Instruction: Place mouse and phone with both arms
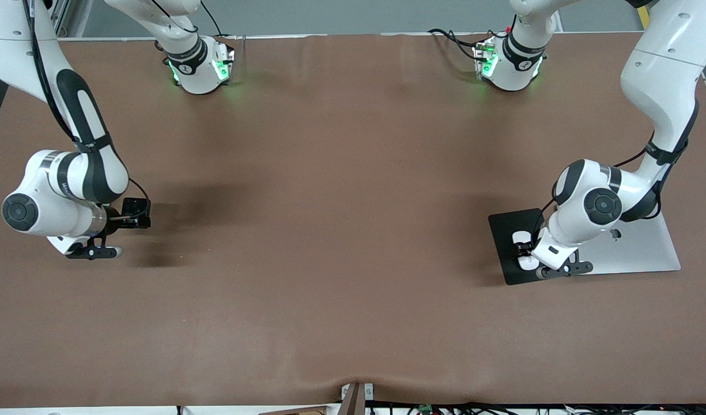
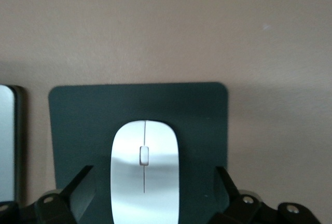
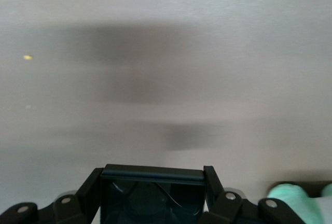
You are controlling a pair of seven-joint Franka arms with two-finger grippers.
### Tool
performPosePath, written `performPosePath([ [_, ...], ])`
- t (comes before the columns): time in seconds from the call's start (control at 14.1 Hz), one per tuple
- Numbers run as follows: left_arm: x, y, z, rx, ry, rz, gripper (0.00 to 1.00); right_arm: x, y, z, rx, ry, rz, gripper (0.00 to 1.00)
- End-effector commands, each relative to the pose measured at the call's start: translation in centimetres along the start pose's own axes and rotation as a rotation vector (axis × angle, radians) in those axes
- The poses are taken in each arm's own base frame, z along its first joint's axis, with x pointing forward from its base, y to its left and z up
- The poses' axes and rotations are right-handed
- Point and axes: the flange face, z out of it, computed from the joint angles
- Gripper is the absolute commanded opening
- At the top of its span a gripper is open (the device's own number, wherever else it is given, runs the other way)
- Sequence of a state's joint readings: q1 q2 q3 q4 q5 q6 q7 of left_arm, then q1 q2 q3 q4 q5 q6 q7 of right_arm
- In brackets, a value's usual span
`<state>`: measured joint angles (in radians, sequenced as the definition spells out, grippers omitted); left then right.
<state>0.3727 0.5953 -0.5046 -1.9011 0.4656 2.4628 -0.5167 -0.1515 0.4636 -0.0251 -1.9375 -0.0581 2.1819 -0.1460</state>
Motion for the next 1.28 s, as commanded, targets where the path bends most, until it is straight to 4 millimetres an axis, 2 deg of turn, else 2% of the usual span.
performPosePath([
  [0.0, 0.8, 0.4, -4.9, 0.056, 0.016, 0.011, 1.0, -0.7, 1.7, 0.7, -0.032, -0.002, -0.012, 0.0],
  [0.21, 1.9, 1.3, -9.5, 0.095, 0.018, 0.012, 1.0, -0.8, 4.5, 2.0, -0.035, 0.008, 0.004, 0.0],
  [0.43, 2.5, 1.8, -14.1, 0.132, 0.04, 0.01, 1.0, -0.9, 6.3, 4.7, -0.025, 0.004, 0.004, 0.0],
  [0.71, 2.5, 3.4, -20.9, 0.126, 0.012, -0.025, 1.0, -1.2, 6.9, 5.4, -0.018, -0.014, 0.01, 0.0],
  [0.85, 2.9, 2.9, -24.6, 0.101, -0.024, -0.033, 1.0, -1.3, 6.8, 6.0, -0.014, -0.025, 0.009, 0.01],
  [0.92, 3.0, 2.6, -26.2, 0.097, -0.032, -0.018, 1.0, -1.3, 7.0, 6.1, -0.014, -0.027, 0.006, 0.34],
  [0.99, 2.9, 2.4, -28.1, 0.092, -0.037, 0.006, 1.0, -1.3, 7.0, 6.0, -0.014, -0.023, -0.018, 0.99],
  [1.13, 2.6, 1.7, -31.4, 0.068, -0.042, 0.036, 1.0, -1.1, 6.9, 5.6, -0.017, -0.017, -0.03, 1.0],
  [1.21, 2.3, 0.9, -32.3, 0.063, -0.058, 0.032, 1.0, -0.9, 6.9, 5.4, -0.018, -0.013, -0.031, 1.0],
])
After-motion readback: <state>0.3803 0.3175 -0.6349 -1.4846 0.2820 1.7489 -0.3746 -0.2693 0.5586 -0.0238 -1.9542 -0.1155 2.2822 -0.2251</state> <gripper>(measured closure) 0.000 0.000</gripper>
